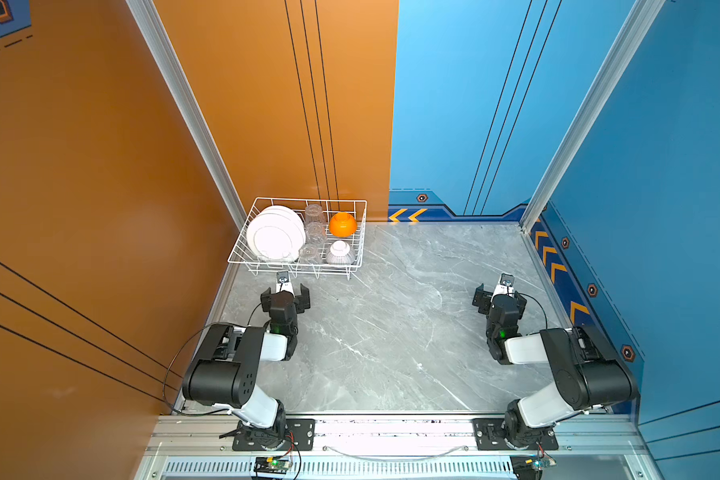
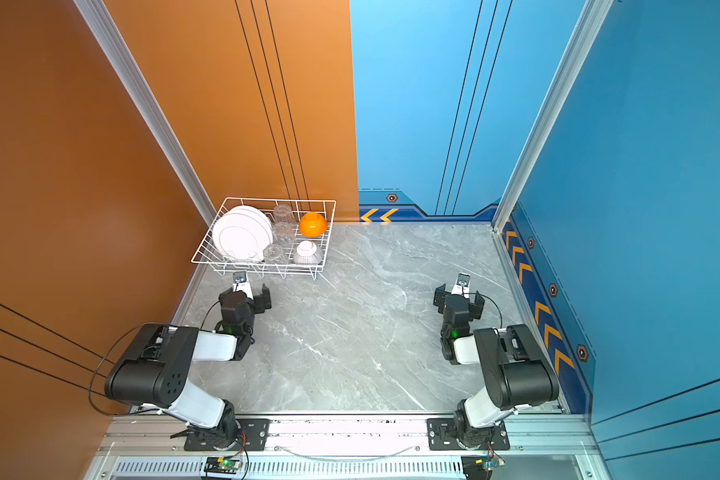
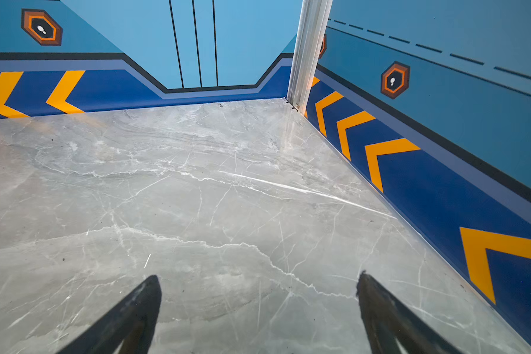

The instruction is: Unload the mixed dishes from the dish rack

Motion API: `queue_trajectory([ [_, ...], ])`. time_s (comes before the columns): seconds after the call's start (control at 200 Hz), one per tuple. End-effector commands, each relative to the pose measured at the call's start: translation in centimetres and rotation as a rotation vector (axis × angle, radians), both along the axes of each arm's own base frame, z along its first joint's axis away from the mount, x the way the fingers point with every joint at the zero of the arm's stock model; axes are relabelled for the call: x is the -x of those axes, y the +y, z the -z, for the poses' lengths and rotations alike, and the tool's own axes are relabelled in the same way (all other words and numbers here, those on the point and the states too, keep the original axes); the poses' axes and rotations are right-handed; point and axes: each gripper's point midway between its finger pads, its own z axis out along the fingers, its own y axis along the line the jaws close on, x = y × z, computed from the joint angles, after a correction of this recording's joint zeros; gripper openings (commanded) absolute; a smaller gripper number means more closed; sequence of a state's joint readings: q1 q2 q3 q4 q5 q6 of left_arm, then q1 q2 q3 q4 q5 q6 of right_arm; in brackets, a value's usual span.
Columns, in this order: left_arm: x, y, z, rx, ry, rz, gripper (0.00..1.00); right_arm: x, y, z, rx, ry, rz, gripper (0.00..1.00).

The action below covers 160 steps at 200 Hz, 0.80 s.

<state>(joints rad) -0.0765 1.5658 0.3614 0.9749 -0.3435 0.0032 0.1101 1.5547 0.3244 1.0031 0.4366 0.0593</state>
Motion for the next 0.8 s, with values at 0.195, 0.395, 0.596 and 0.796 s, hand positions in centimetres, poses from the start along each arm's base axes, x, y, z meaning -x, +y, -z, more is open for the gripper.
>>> queue_trajectory([
  [0.195, -0.04, -0.06, 0.2, 0.011, 0.007, 0.009, 0.98, -0.66, -0.4, 0.09, -0.069, 0.002, -0.031, 1.0],
  [0.395, -0.04, -0.04, 0.23, 0.012, 0.008, 0.009, 0.98, -0.67, -0.34, 0.07, -0.065, 0.003, -0.029, 1.0],
  [0.596, -0.08, -0.05, 0.27, 0.014, 0.009, 0.012, 0.98, -0.67, -0.35, 0.06, -0.064, 0.003, -0.029, 1.0],
  [0.796, -0.03, -0.04, 0.24, 0.012, 0.008, 0.011, 0.98, -0.63, -0.35, 0.07, -0.062, 0.003, -0.027, 1.0],
])
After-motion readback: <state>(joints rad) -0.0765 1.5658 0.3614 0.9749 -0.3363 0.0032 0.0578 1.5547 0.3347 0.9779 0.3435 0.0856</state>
